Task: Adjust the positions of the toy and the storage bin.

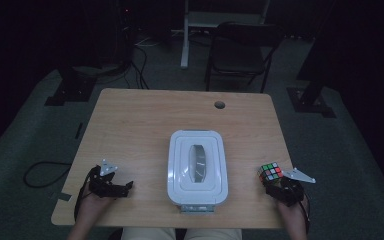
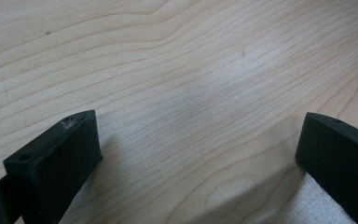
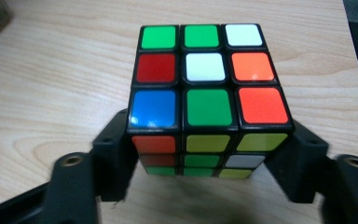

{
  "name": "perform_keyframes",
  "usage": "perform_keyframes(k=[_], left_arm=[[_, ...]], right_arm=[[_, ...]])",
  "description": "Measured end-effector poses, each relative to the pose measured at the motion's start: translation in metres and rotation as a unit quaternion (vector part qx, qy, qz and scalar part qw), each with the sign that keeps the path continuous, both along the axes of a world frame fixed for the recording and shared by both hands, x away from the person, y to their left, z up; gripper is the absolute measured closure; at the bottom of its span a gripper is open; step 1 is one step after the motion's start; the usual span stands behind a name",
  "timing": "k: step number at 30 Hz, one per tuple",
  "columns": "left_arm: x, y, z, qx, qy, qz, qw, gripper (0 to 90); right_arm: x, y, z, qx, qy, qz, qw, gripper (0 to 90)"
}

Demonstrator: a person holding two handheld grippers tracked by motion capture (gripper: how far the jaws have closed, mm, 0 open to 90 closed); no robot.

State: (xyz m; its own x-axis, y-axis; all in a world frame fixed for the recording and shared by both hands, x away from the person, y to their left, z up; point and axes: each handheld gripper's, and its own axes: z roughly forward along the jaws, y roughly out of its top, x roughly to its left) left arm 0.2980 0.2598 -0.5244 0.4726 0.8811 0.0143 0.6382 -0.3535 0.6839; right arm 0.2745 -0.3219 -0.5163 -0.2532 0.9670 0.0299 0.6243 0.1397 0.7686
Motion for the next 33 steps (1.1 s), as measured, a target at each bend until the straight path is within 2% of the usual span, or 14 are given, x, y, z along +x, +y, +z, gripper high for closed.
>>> perform_keyframes(k=[1,4,5,10,12,15,17,21,23,26,29,31,33], left_arm=[[0.0,0.0,0.0,0.0,0.0,0.0,1.0,0.6],[0.0,0.0,0.0,0.0,0.0,0.0,1.0,0.6],[0.0,0.0,0.0,0.0,0.0,0.0,1.0,0.6],[0.0,0.0,0.0,0.0,0.0,0.0,1.0,0.6],[0.0,0.0,0.0,0.0,0.0,0.0,1.0,0.5],[0.0,0.0,0.0,0.0,0.0,0.0,1.0,0.5],[0.0,0.0,0.0,0.0,0.0,0.0,1.0,0.5],[0.0,0.0,0.0,0.0,0.0,0.0,1.0,0.6],[0.0,0.0,0.0,0.001,0.0,0.001,1.0,0.5],[0.0,0.0,0.0,0.001,0.0,0.002,1.0,0.5],[0.0,0.0,0.0,0.002,0.0,0.002,1.0,0.5],[0.0,0.0,0.0,0.002,0.0,0.002,1.0,0.5],[0.0,0.0,0.0,0.002,0.0,0.002,1.0,0.5]], right_arm=[[0.0,0.0,0.001,0.001,0.001,0.004,1.0,23.8],[0.0,-0.001,0.003,0.006,0.005,0.006,1.0,20.2],[-0.002,-0.006,0.01,0.011,-0.005,-0.003,0.9999,15.3],[-0.005,-0.008,0.028,0.013,-0.031,-0.006,0.9994,11.7],[-0.004,-0.007,0.033,0.026,-0.036,0.012,0.9989,11.7],[-0.002,-0.002,0.038,0.028,-0.042,0.027,0.9983,11.6],[0.002,0.009,0.044,0.019,-0.044,0.046,0.9978,11.7],[0.005,0.02,0.048,0.024,-0.054,0.062,0.9963,14.1],[0.01,0.034,0.051,0.011,-0.056,0.077,0.9954,14.7],[0.012,0.044,0.052,0.014,-0.067,0.089,0.9937,14.6],[0.014,0.056,0.049,0.013,-0.074,0.113,0.9907,14.6],[0.015,0.064,0.045,0.019,-0.072,0.135,0.988,14.6],[0.016,0.069,0.042,0.021,-0.068,0.145,0.9868,14.6]])
